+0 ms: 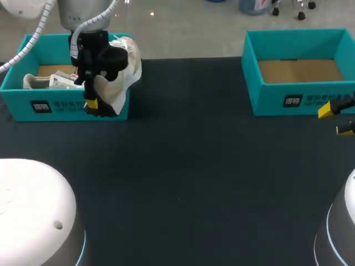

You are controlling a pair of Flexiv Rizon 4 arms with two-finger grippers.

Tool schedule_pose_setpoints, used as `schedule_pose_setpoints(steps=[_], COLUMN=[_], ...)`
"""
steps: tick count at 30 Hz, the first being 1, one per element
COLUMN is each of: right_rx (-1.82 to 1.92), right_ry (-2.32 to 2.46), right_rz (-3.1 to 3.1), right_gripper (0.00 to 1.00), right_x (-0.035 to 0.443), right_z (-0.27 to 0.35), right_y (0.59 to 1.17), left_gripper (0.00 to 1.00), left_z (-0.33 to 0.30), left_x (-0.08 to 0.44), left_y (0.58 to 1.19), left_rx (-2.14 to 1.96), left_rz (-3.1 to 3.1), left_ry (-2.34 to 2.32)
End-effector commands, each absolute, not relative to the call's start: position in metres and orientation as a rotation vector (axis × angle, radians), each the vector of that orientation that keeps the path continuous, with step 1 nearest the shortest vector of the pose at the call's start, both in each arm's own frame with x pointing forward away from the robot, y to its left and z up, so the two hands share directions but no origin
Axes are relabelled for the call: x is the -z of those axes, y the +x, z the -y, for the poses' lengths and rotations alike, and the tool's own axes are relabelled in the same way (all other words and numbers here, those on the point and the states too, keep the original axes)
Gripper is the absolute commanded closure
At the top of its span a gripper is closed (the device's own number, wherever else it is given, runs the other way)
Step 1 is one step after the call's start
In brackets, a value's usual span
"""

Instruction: Take the shoe out of the shoebox, open the shoe tongue, remove and reinsert the insole, then place the shoe into the shoebox

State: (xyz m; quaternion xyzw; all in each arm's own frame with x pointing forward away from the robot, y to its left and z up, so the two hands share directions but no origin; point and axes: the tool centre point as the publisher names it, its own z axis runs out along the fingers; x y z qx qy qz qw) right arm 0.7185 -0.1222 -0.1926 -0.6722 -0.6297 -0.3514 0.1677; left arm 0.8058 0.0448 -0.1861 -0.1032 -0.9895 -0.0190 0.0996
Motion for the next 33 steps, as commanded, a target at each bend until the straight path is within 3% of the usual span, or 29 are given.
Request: schedule_pose_setpoints(steps=[1,14,33], right_rx=[0.997,0.997,0.997], right_ry=[-1.916,-1.916,-1.916], right_rz=[1.792,1.792,1.792], right_gripper=[0.0,0.0,0.0], right_x=[0.193,0.193,0.193], right_z=[0.121,0.121,0.121], right_y=[0.718,0.718,0.718], left_gripper=[1.0,1.0,1.0], left_z=[-0.084,-0.148,-0.153], left_x=[0.177,0.167,0.17], left_y=[0.812,0.85,0.855], left_rx=[0.002,0.049,0.045], left_rz=[2.925,2.914,2.916], left_ry=[-0.272,-0.084,-0.047])
